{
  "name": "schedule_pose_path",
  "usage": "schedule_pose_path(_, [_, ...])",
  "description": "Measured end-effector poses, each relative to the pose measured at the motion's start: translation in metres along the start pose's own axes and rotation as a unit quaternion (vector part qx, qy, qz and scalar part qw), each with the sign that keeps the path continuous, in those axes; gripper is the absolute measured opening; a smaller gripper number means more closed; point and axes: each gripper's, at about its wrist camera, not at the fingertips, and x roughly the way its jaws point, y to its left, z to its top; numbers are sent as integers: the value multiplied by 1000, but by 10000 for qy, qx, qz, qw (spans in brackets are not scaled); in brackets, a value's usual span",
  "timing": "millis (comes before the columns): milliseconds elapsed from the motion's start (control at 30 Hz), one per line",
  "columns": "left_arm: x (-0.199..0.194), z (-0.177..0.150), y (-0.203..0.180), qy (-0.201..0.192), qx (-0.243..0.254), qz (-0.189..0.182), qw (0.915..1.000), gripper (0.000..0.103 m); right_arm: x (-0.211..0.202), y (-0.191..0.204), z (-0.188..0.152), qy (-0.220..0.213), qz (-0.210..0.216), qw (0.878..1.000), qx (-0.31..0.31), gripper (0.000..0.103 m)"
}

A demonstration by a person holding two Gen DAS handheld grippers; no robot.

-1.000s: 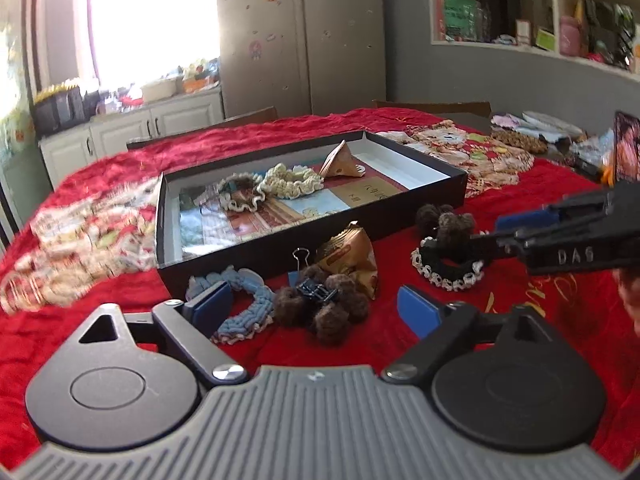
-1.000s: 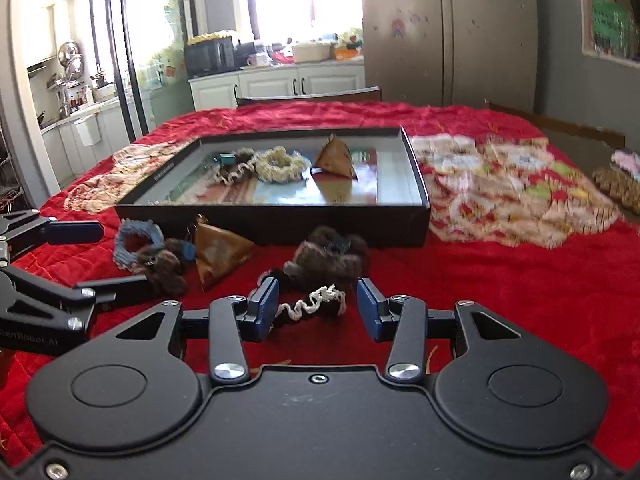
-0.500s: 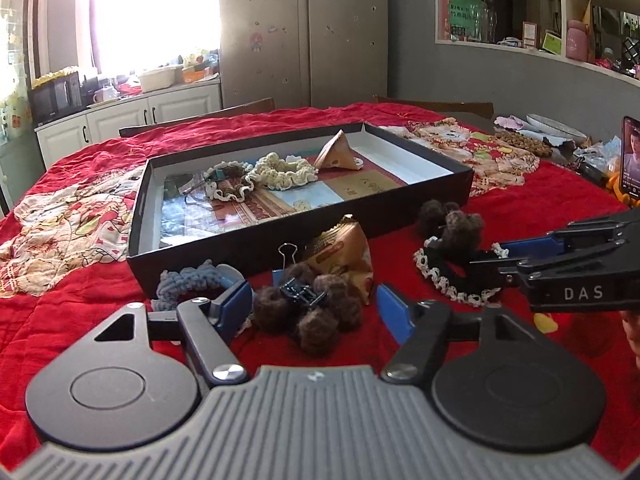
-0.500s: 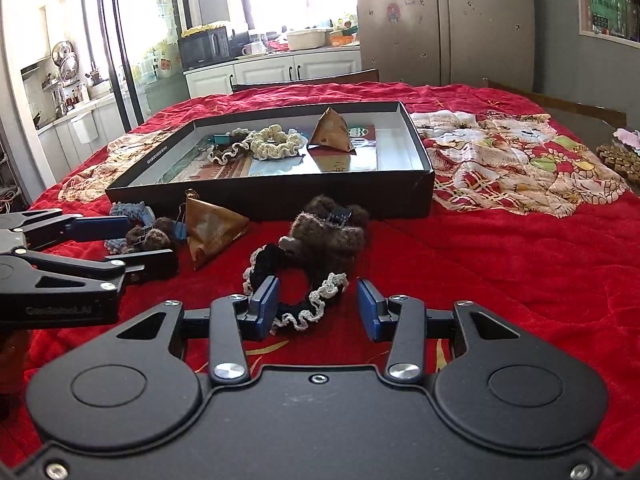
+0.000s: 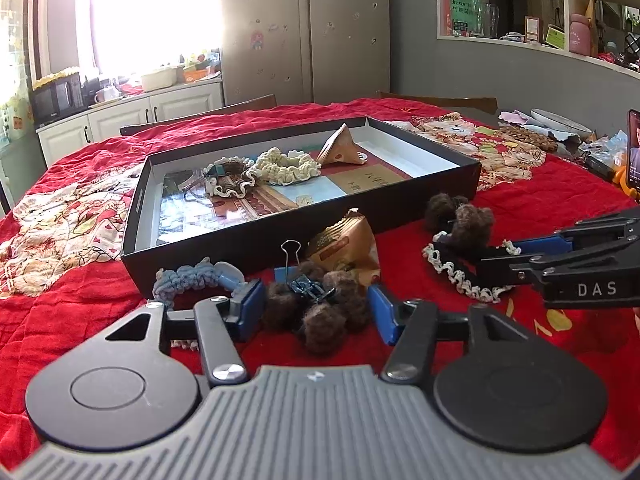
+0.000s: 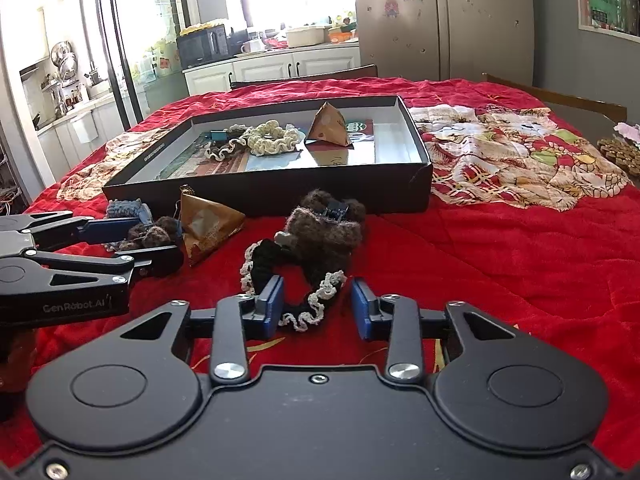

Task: Organize objects
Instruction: 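Grasp the brown pompom hair clip with the left gripper while the right gripper grasps the black beaded scrunchie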

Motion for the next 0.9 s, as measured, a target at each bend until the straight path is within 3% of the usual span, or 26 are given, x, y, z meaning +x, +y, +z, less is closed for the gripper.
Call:
schedule_pose_path(267, [-3,-1,-1,-49,55,-8,10000,52,-2,5,-1,-9,9,9999,-157,11])
schedule_pose_path(900, [-17,-1,-4,-110,146,-116,9998,40,-17,11,2,-168,162,9993,-285,10])
